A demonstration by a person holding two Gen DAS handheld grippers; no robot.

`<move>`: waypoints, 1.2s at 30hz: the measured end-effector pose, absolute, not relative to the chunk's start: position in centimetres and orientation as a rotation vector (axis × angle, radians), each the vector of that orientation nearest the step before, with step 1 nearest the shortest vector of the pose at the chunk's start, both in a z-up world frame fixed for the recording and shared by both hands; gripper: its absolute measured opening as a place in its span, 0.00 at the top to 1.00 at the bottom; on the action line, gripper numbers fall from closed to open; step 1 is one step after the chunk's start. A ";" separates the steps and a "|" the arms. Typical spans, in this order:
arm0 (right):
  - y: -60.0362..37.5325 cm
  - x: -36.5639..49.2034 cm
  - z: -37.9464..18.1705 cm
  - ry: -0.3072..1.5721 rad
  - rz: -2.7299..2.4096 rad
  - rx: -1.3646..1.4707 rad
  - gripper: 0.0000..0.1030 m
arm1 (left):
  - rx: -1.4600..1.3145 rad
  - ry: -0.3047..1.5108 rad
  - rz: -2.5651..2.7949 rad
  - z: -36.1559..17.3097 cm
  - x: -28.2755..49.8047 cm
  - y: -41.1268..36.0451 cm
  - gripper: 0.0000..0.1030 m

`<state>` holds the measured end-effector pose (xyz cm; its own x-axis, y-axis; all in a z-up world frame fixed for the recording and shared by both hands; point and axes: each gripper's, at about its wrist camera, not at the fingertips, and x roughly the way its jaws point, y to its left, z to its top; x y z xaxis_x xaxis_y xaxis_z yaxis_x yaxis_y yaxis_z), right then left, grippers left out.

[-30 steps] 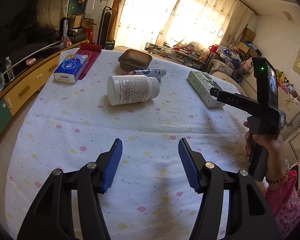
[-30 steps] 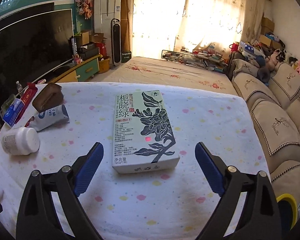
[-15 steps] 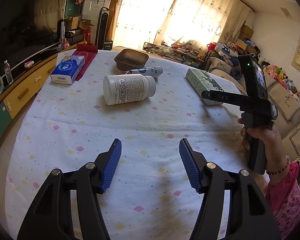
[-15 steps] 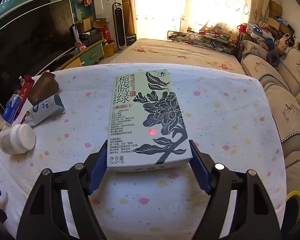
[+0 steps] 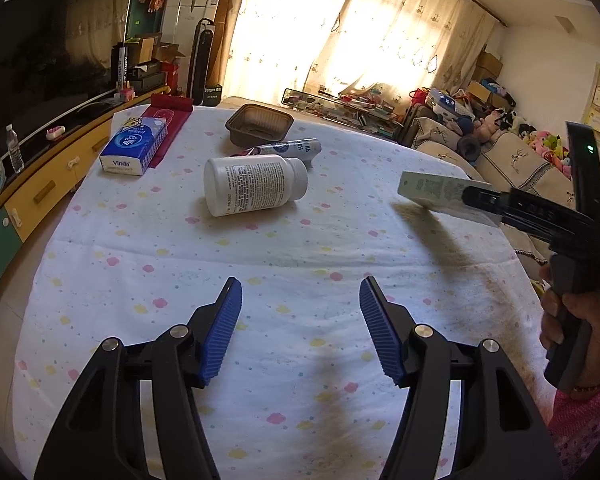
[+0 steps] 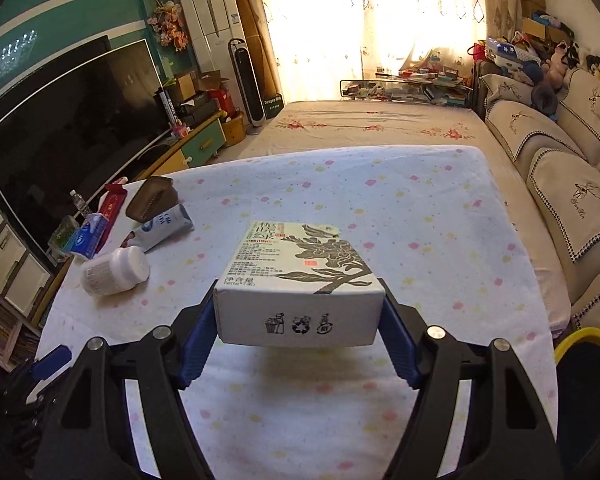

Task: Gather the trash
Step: 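Lift the box with the right tool and carry it toward the bin, then open the right tool over the yellow bin to drop the box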

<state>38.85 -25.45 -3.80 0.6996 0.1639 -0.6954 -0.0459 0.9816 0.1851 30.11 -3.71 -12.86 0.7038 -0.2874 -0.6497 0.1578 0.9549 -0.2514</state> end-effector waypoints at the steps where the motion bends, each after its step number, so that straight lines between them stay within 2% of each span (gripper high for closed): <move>1: -25.9 37.6 -3.6 0.781 0.129 0.171 0.33 | -0.180 0.750 -0.251 -12.8 30.1 -3.8 0.41; 10: -30.8 28.0 -1.2 0.699 0.129 0.297 0.34 | -0.176 0.736 -0.257 -12.6 29.8 -3.9 0.41; 22: -40.9 20.8 1.4 0.599 -0.113 0.365 0.34 | -0.155 0.723 -0.242 -12.5 29.4 -4.1 0.41; 28: -46.5 19.7 0.7 0.580 -0.277 0.406 0.34 | -0.141 0.726 -0.240 -12.4 29.4 -4.4 0.41; 36: -50.3 20.7 -3.2 0.655 -0.388 0.443 0.33 | -0.132 0.738 -0.242 -12.6 29.6 -4.7 0.41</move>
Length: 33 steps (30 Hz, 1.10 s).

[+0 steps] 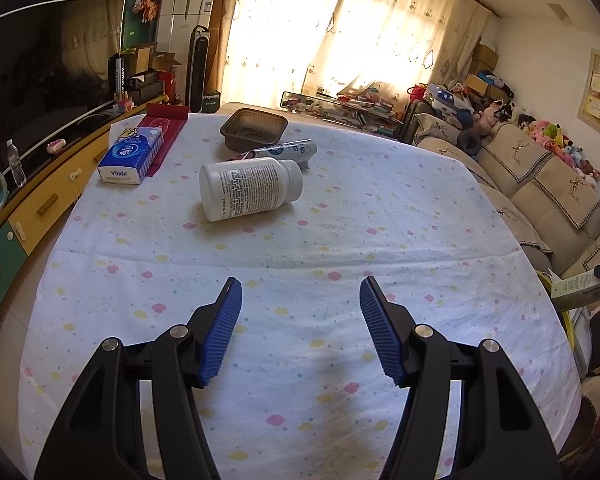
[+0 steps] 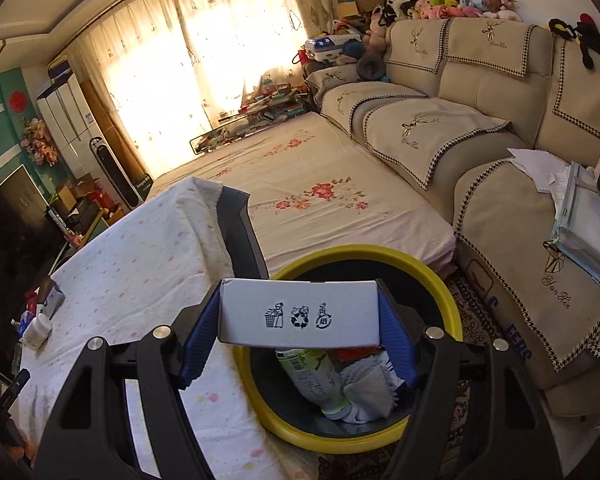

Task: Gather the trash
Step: 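Open the right tool over the yellow bin to drop the box, then reach the left tool to the white pill bottle and grasp it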

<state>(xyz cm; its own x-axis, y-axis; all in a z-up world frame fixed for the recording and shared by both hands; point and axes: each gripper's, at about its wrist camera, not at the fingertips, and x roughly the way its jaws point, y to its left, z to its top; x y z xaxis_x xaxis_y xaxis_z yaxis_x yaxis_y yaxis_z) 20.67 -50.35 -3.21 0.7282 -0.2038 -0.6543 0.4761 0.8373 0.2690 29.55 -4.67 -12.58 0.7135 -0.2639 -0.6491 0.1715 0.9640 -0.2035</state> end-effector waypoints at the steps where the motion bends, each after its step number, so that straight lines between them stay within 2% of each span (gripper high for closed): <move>1: -50.5 20.8 -3.6 0.661 -0.388 0.450 0.32 | -0.132 0.739 -0.242 -12.6 29.5 -4.7 0.40; 11: -49.1 20.8 -3.8 0.634 -0.384 0.437 0.24 | -0.128 0.755 -0.249 -12.9 29.8 -5.0 0.38; 20: -46.3 21.9 -4.2 0.653 -0.296 0.405 0.24 | -0.109 0.839 -0.244 -13.0 31.4 -5.1 0.38; 33: -46.3 22.3 -5.1 0.672 -0.267 0.421 0.23 | -0.036 0.849 -0.181 -12.1 37.4 -3.0 0.38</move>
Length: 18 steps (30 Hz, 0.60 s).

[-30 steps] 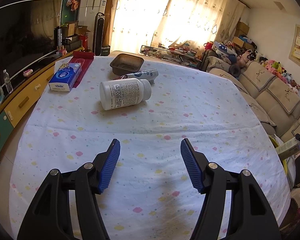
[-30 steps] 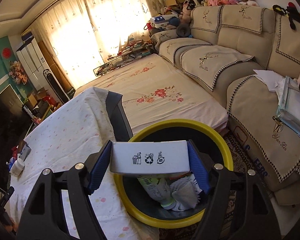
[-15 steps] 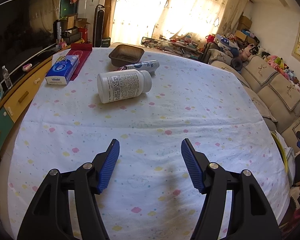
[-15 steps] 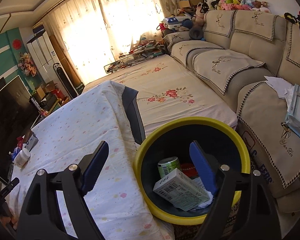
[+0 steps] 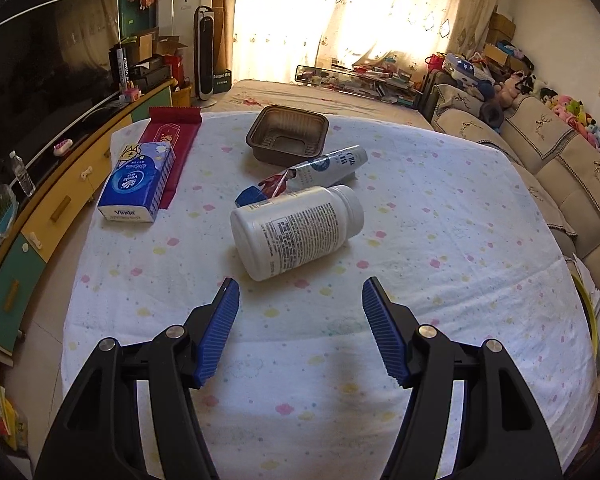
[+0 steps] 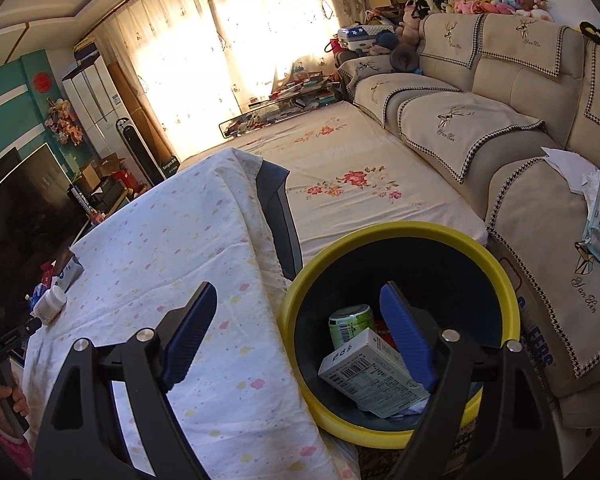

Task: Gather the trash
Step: 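Reach the left tool to the white pill bottle and grasp it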

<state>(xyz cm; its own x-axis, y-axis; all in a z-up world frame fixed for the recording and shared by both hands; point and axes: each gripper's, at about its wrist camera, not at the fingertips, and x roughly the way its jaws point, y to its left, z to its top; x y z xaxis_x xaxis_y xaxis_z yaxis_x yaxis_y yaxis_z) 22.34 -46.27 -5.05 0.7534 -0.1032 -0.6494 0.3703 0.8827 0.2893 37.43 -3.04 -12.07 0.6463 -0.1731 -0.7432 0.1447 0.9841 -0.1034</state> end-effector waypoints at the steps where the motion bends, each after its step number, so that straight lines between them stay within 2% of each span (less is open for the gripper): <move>1: -46.2 22.4 -5.1 0.674 -0.266 0.421 0.23 | -0.024 0.846 -0.172 -12.2 37.7 -3.2 0.38; 8: -46.3 22.5 -5.2 0.680 -0.262 0.424 0.23 | -0.027 0.849 -0.187 -12.8 39.4 -4.2 0.38; 18: -46.4 22.5 -5.7 0.694 -0.250 0.433 0.23 | -0.015 0.871 -0.337 -12.5 38.7 -9.7 0.38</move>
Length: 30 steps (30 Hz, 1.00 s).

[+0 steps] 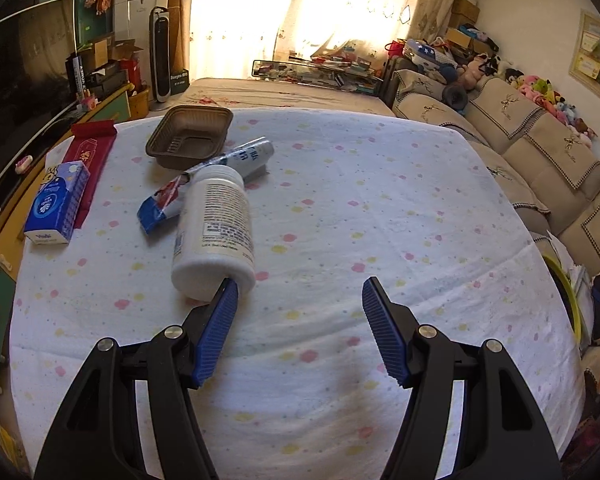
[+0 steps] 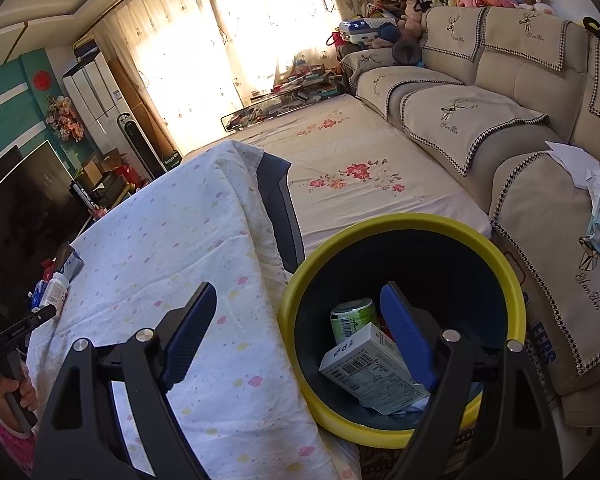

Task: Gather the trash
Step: 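Reach the left tool to the white pill bottle and grasp it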

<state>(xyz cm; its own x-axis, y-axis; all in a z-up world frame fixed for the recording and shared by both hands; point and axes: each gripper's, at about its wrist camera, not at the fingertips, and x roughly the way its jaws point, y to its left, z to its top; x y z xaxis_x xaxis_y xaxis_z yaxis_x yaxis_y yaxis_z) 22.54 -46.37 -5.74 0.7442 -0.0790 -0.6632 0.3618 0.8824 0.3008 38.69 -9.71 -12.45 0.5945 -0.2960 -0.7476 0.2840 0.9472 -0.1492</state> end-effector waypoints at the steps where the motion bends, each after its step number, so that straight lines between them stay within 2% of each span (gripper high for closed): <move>1: -46.4 22.5 -5.7 0.694 -0.248 0.434 0.23 | -0.017 0.879 -0.334 -12.4 38.6 -9.9 0.38; 5: -46.5 22.3 -5.6 0.685 -0.251 0.439 0.23 | -0.049 0.926 -0.289 -12.4 38.0 -9.1 0.38; 9: -46.8 22.1 -5.5 0.674 -0.247 0.451 0.22 | -0.036 0.899 -0.202 -11.6 37.4 -7.2 0.36; 15: -46.5 22.4 -5.8 0.687 -0.233 0.448 0.22 | -0.024 0.878 -0.175 -10.5 39.7 -6.9 0.33; 23: -46.6 22.5 -5.9 0.694 -0.233 0.449 0.20 | 0.035 0.928 -0.141 -11.8 42.8 -8.3 0.33; 30: -47.2 22.8 -6.6 0.713 -0.236 0.461 0.20 | 0.040 0.968 -0.109 -13.0 44.6 -8.6 0.40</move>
<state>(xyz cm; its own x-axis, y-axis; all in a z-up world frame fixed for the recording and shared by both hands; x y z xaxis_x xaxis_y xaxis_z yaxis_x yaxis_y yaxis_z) 22.80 -47.20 -6.59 0.7357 -0.0526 -0.6753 0.3607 0.8743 0.3249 44.62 -8.58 -13.01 0.5622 -0.0747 -0.8237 0.1102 0.9938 -0.0149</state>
